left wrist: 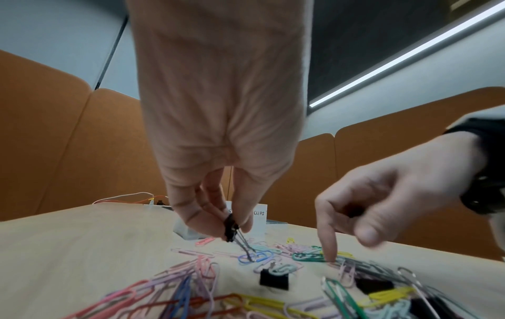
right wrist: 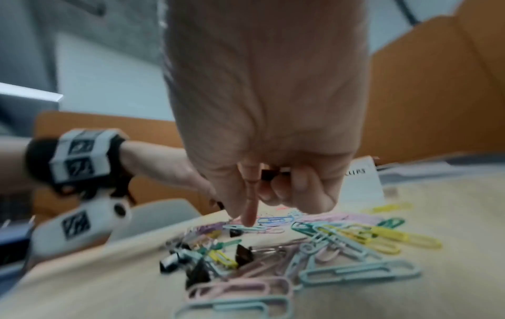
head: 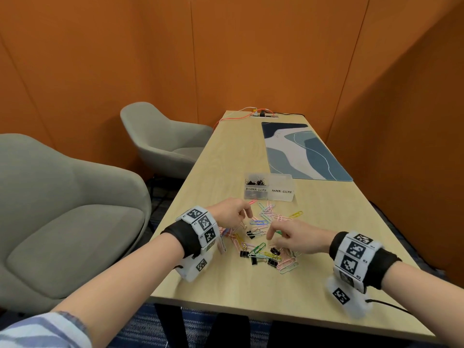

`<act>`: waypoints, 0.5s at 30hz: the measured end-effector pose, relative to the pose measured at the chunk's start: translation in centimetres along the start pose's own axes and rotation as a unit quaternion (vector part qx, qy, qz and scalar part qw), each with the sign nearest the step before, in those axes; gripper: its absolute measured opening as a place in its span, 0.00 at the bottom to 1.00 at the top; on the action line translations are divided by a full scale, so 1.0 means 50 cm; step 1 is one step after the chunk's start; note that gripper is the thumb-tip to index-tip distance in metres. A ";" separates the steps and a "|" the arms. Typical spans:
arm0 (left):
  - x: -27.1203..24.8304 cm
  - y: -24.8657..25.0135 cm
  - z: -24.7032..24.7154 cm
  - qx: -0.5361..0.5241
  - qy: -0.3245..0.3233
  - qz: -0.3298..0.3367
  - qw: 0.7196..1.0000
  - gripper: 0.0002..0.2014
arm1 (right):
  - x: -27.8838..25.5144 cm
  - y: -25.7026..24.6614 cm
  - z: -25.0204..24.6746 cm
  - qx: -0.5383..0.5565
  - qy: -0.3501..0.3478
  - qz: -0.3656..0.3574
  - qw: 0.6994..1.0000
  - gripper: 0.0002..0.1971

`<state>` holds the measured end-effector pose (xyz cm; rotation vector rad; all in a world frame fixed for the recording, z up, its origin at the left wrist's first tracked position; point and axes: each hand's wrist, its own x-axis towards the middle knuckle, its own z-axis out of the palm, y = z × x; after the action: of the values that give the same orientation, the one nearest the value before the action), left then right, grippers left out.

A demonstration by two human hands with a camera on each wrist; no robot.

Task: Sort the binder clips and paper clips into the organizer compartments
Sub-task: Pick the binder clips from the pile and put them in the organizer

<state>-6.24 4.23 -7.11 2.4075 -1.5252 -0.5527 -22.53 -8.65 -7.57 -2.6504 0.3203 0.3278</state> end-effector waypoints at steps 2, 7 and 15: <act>0.000 0.003 -0.003 0.000 0.005 -0.006 1.000 0.20 | -0.006 0.001 0.004 -0.081 -0.012 -0.031 0.996 0.12; -0.003 0.012 -0.001 0.005 0.021 -0.007 1.000 0.20 | 0.001 -0.016 0.016 -0.128 0.018 -0.042 0.991 0.12; -0.011 0.026 0.022 0.018 0.034 -0.027 0.999 0.19 | 0.018 -0.019 0.006 -0.063 0.029 0.010 0.998 0.06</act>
<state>-8.00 4.16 -7.51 2.4749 -1.4583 -0.4516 -21.48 -7.85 -7.68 -2.7855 0.3561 0.2866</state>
